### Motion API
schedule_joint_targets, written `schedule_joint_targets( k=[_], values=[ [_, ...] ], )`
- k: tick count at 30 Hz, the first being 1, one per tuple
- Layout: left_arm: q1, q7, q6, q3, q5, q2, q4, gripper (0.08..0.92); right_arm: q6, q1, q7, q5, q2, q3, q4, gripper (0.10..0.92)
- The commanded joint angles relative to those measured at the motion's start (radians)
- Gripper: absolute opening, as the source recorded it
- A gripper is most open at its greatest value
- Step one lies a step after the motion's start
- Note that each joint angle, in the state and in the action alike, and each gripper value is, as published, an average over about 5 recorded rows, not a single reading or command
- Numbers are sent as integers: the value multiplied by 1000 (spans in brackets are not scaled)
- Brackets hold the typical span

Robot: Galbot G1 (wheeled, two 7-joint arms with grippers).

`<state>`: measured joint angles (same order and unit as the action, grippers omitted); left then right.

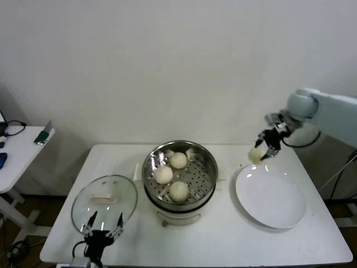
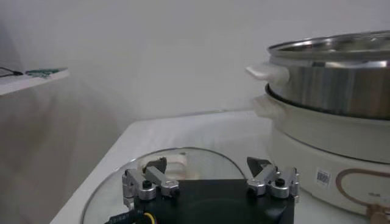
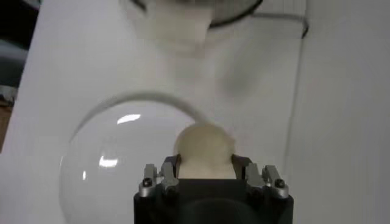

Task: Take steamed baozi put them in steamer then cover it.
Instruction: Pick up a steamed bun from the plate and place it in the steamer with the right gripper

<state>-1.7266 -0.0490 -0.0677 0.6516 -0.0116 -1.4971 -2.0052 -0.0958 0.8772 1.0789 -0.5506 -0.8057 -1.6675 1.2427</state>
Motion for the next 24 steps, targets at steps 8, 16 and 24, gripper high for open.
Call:
schedule_joint_targets(
  k=[8, 16, 24],
  values=[
    [-6, -2, -3, -1, -6, 5, -28, 823, -222, 282, -128, -362, -269, -113, 346, 594],
    [-16, -3, -4, 10, -9, 6, -37, 823, -353, 48, -286, -312, -323, -81, 350, 594],
    [-14, -2, -5, 14, -12, 2, -30, 823, -411, -60, -345, -254, -323, -68, 290, 594]
  ],
)
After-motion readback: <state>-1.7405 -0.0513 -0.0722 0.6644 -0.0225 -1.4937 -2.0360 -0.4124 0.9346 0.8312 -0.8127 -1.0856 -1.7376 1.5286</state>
